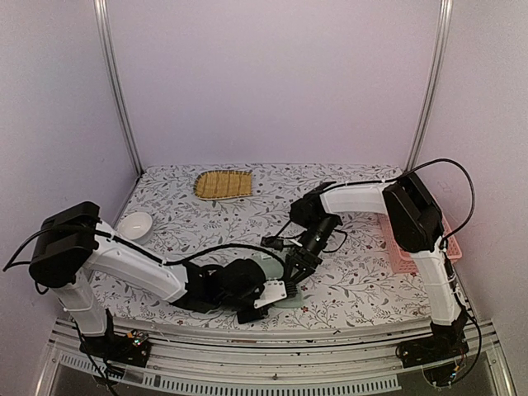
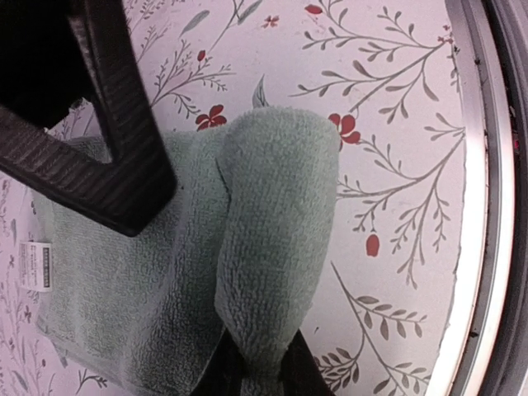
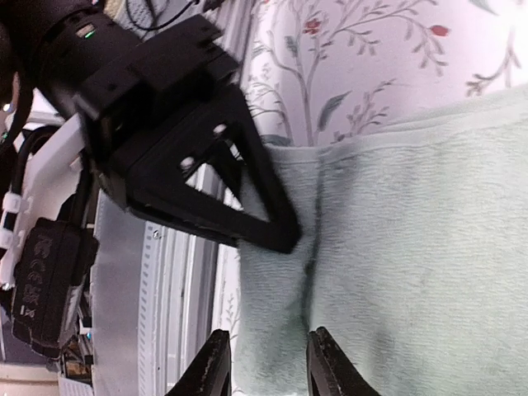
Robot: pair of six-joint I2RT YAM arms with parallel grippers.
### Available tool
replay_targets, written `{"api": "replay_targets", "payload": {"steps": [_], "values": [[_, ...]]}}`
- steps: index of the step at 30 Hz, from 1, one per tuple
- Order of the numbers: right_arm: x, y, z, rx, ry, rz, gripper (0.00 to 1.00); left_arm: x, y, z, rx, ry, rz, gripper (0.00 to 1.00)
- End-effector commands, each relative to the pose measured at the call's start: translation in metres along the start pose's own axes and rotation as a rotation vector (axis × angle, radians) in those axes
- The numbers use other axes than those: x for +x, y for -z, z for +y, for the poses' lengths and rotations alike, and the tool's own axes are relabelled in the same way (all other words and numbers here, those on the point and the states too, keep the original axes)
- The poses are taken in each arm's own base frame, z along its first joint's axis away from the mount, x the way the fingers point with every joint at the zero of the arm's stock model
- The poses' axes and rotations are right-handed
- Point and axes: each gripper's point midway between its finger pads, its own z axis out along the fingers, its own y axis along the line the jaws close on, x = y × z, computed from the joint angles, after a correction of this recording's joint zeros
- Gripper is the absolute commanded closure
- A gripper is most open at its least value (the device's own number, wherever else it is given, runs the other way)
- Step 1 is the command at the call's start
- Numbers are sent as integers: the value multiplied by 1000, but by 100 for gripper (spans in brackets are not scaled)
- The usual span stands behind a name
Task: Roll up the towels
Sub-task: Roll the towel at the center of the board.
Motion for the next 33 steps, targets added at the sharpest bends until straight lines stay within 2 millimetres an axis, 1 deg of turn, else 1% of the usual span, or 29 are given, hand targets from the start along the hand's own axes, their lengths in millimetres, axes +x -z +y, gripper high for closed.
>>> {"api": "replay_targets", "payload": {"steps": [1,2,3,5,8,9,11,14,15,16,18,20,22,24,25,28,30,31,32,33], "values": [[-9,12,-44,189,-28,4,68,-10,12,-12,64,12,-7,90],[2,4,-62,209,-71,31,69,-11,12,-13,72,17,-7,90],[9,2,-76,251,-112,56,71,-12,13,-14,79,21,-5,91],[16,0,-95,310,-158,77,72,-13,14,-16,93,31,-1,91],[31,2,-122,426,-208,127,74,-18,19,-20,124,56,-15,92],[34,4,-128,459,-217,138,74,-20,21,-21,136,64,-21,92],[36,6,-135,495,-229,146,75,-22,24,-27,174,70,-31,93],[31,9,-133,495,-223,131,75,-17,20,-37,239,91,0,94],[26,10,-127,475,-215,117,74,-14,17,-40,260,104,14,94],[18,10,-116,435,-204,94,74,-9,13,-41,286,128,29,94],[-6,15,-82,332,-111,28,71,1,4,-39,341,203,77,94],[-30,30,-49,289,-22,-36,69,10,-3,-40,376,248,109,94],[-45,45,-25,279,35,-75,67,13,-6,-40,408,286,124,93],[-58,69,-6,296,78,-116,64,12,-8,-39,436,317,130,94],[-64,83,2,316,95,-143,64,11,-7,-38,443,329,127,94],[-78,135,24,404,131,-240,63,12,-6,-32,479,390,108,93],[-83,167,42,462,154,-304,62,21,-9,-28,524,460,104,93],[-85,177,54,492,177,-327,62,26,-11,-26,550,506,114,92],[-87,187,71,529,215,-346,62,30,-15,-24,575,549,125,92],[-88,192,86,556,262,-363,62,29,-16,-21,608,589,125,93]]}}
